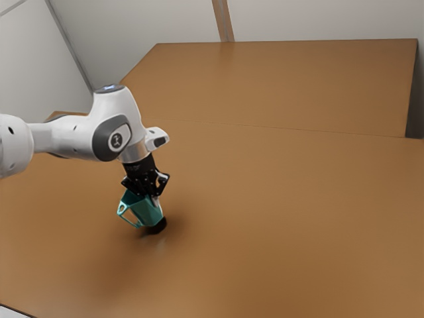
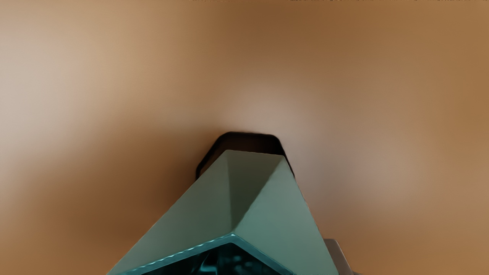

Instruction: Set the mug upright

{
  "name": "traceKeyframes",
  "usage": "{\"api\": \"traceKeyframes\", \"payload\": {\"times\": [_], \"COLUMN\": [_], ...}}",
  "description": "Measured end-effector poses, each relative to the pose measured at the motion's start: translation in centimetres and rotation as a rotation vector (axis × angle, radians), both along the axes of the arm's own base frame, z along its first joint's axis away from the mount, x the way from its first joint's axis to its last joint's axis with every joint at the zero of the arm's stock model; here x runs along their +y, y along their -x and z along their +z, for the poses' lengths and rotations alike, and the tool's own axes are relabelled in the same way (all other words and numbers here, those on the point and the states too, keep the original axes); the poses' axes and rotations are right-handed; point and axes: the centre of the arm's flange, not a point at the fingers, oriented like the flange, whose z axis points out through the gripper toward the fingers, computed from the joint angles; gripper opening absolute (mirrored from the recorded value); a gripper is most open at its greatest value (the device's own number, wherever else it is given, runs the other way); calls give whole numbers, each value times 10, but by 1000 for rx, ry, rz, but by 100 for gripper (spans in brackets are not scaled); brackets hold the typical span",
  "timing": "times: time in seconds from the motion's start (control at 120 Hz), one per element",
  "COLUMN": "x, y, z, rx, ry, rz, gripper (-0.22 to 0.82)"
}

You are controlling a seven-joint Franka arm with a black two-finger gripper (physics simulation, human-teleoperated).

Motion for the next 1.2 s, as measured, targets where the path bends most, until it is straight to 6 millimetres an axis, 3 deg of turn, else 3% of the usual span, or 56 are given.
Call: {"api": "traceKeyframes", "payload": {"times": [0.242,0.442,0.642,0.833,1.2], "x": [0,-1,-1,-5,-5], "y": [-3,0,2,-1,-33], "z": [-11,-11,2,32,140], "rx": [3,9,-10,-45,-184], "ry": [-9,-5,1,10,-63], "rz": [24,34,37,30,-44], "gripper": [-17,26,47,55,60]}}
